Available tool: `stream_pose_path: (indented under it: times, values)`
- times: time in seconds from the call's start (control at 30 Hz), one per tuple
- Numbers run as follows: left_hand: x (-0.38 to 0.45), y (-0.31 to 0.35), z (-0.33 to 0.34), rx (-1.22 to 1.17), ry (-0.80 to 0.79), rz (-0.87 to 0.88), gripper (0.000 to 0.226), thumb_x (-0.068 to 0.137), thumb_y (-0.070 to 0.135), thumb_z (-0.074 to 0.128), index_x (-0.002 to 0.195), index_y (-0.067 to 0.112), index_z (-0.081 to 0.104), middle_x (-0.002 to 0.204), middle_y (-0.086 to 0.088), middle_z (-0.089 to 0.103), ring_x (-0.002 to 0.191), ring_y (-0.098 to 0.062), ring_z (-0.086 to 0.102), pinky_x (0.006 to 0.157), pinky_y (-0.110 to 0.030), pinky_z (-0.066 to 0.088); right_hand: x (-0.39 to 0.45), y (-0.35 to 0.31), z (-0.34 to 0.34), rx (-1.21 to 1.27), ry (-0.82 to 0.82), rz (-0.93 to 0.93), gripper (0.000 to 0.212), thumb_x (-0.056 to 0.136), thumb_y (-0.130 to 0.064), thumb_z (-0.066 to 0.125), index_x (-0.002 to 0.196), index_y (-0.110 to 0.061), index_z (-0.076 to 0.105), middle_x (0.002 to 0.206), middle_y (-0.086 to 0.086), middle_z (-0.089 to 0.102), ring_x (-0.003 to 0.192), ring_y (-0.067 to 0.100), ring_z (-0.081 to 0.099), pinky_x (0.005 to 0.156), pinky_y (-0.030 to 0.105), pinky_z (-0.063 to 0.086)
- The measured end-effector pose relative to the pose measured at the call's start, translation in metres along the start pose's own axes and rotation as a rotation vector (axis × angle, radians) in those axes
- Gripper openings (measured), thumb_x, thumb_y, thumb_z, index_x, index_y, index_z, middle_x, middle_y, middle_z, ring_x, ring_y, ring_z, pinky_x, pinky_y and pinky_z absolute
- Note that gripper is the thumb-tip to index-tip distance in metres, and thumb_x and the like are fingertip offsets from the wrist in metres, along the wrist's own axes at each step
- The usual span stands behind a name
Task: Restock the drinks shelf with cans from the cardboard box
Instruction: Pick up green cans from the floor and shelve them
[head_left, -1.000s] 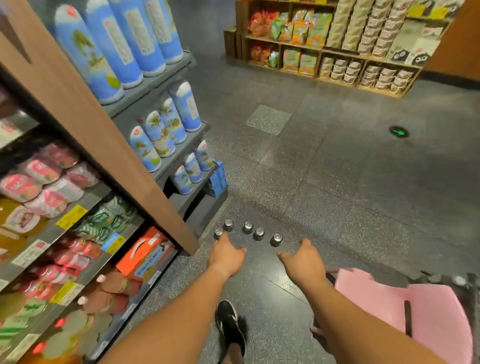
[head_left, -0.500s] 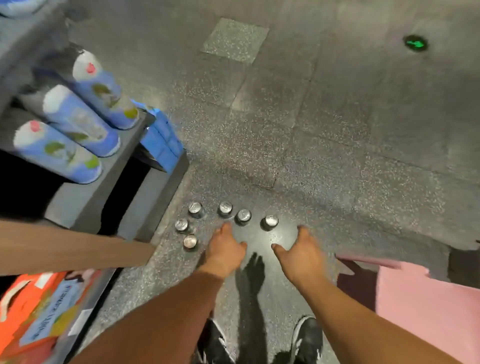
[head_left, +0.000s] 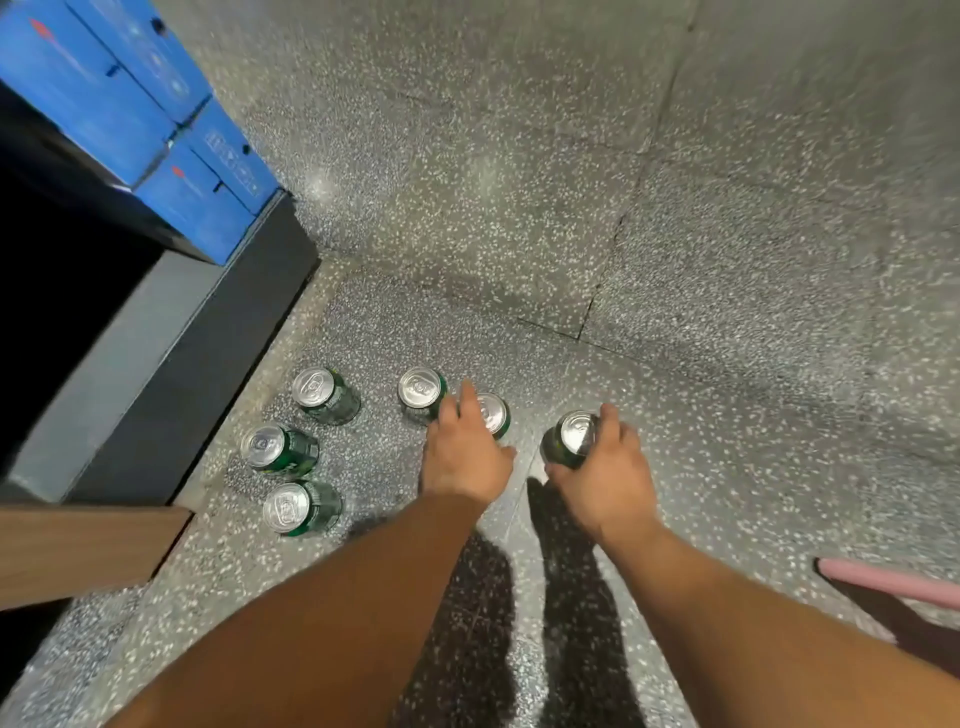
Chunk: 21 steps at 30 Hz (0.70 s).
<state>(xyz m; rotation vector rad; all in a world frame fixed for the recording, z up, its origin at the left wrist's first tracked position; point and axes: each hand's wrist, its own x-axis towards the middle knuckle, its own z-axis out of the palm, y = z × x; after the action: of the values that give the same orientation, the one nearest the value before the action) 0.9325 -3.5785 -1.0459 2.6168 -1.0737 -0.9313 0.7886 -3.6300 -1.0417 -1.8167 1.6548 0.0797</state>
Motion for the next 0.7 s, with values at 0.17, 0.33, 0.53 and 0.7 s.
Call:
stream_pose_path:
  times: [0.17, 0.33, 0.53, 0.7]
  values:
    - [0.028, 0.002, 0.006, 0.142, 0.009, 0.084, 0.081, 0.091, 0.026, 0.071, 0.156, 0.021, 0.022, 0.144, -0.009, 0.044, 0.125, -0.03, 0.053, 0.099, -0.045, 0.05, 0.036, -0.007, 0.006, -0.115, -0.052, -0.003, 0.086, 0.077, -0.037, 0.077, 0.144, -0.017, 0.027, 0.134, 0.015, 0.043, 0.117, 0.039, 0.051, 0.096, 0.043, 0.047]
    - [0.04, 0.003, 0.013, 0.148, 0.004, 0.073, 0.062, 0.092, 0.014, 0.069, 0.144, 0.019, 0.036, 0.133, -0.011, 0.049, 0.114, -0.032, 0.061, 0.091, -0.042, 0.053, 0.038, -0.001, 0.012, -0.162, -0.07, -0.026, 0.061, 0.086, -0.038, 0.065, 0.133, -0.012, 0.037, 0.116, 0.016, 0.049, 0.102, 0.036, 0.058, 0.084, 0.04, 0.048]
    - [0.043, 0.006, 0.007, 0.125, 0.008, 0.068, 0.059, 0.091, 0.015, 0.067, 0.143, 0.02, 0.038, 0.132, -0.009, 0.05, 0.114, -0.034, 0.062, 0.091, -0.044, 0.053, 0.043, -0.01, 0.01, -0.125, -0.011, -0.031, 0.045, 0.083, -0.042, 0.067, 0.11, -0.015, 0.043, 0.104, 0.009, 0.055, 0.09, 0.031, 0.06, 0.076, 0.036, 0.049]
    - [0.006, 0.011, -0.032, -0.065, 0.044, 0.011, 0.067, 0.083, 0.03, 0.078, 0.137, 0.024, 0.04, 0.127, -0.001, 0.059, 0.11, -0.027, 0.065, 0.092, -0.042, 0.056, 0.008, -0.041, -0.023, 0.054, 0.08, -0.005, 0.054, 0.078, -0.05, 0.073, 0.102, -0.018, 0.036, 0.093, 0.006, 0.059, 0.08, 0.028, 0.061, 0.069, 0.035, 0.051]
